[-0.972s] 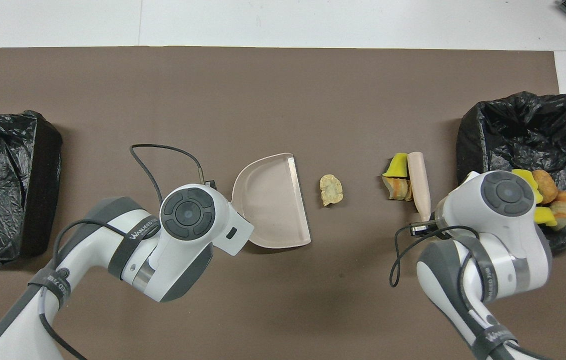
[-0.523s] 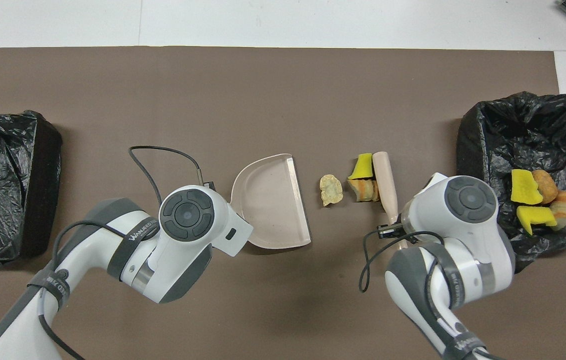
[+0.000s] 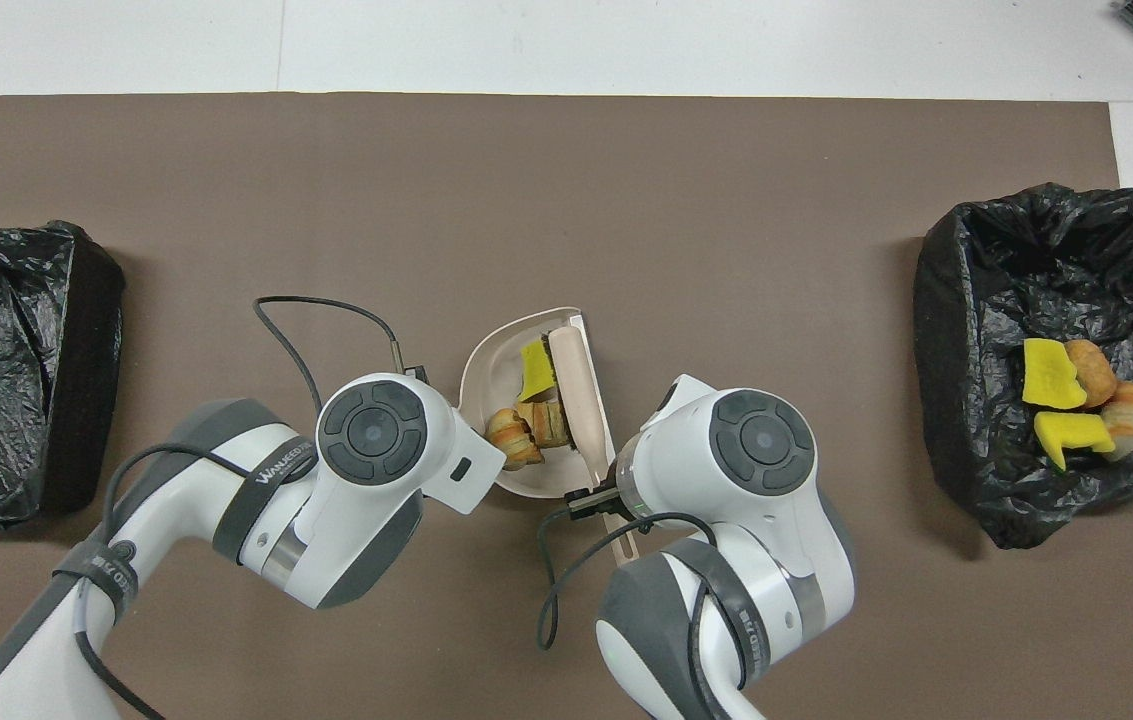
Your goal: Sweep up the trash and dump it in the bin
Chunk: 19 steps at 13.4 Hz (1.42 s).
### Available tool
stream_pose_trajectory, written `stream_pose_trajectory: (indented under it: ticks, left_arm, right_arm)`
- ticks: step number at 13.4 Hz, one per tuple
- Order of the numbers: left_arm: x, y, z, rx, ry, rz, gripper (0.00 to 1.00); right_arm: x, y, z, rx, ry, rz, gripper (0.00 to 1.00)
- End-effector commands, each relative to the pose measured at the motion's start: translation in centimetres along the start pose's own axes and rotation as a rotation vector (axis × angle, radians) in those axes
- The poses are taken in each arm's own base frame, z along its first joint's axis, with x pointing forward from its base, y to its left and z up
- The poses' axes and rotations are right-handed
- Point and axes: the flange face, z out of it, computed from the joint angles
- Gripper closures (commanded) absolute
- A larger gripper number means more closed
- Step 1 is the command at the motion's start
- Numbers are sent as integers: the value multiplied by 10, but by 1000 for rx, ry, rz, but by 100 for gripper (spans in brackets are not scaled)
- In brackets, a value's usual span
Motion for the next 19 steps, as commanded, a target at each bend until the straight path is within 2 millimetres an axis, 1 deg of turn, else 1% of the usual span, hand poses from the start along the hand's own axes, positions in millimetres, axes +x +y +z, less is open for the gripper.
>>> stream_pose_trajectory:
  ticks: [1,3,4,5,6,7,8,9,10,11,12,13,15,17,18,19]
  left_arm:
    - [-20,-2,3,9,-8,-5,100]
    - [-29,-11,-1,6,-13,42,100]
    - [-44,-23,-7,16,-9,63,100]
    - [-61,-31,-22,24,-8,80,100]
    - [-89,-39,-38,5,-28,81,100]
    - [-113,-45,-49,-1,-36,96,100]
    - [-139,-54,-63,7,-36,124,100]
    - [-171,-65,-73,15,-37,140,100]
    - [-202,-73,-83,24,-39,165,100]
    - [-236,-81,-93,22,-44,184,100]
    - [-266,-90,-103,17,-48,169,100]
    - [-295,-99,-115,13,-53,140,100]
    - [-355,-112,-134,23,-62,104,100]
    - [-418,-122,-147,49,-75,57,100]
    - [-451,-131,-152,67,-82,6,100]
    - [-476,-140,-162,87,-86,-39,100]
  right_arm:
    - [4,13,-21,12,-54,28,100]
    - [5,37,-52,-36,-88,42,100]
    - [6,43,-65,-65,-104,41,100]
    - [6,42,-77,-83,-119,46,100]
    - [7,42,-91,-107,-118,97,100]
    - [8,39,-101,-149,-86,135,100]
    - [5,32,-102,-177,-73,155,100]
    - [1,29,-101,-174,-73,196,100]
    - [-8,22,-99,-171,-68,206,100]
    - [-23,3,-85,-177,-77,201,100]
    - [-34,-10,-68,-185,-80,237,100]
    - [-45,-27,-53,-194,-83,238,100]
    - [-64,-61,-29,-187,-77,195,100]
    - [-81,-86,-4,-183,-56,210,100]
    - [-91,-97,11,-186,-52,202,100]
    - [-100,-100,26,-193,-54,205,100]
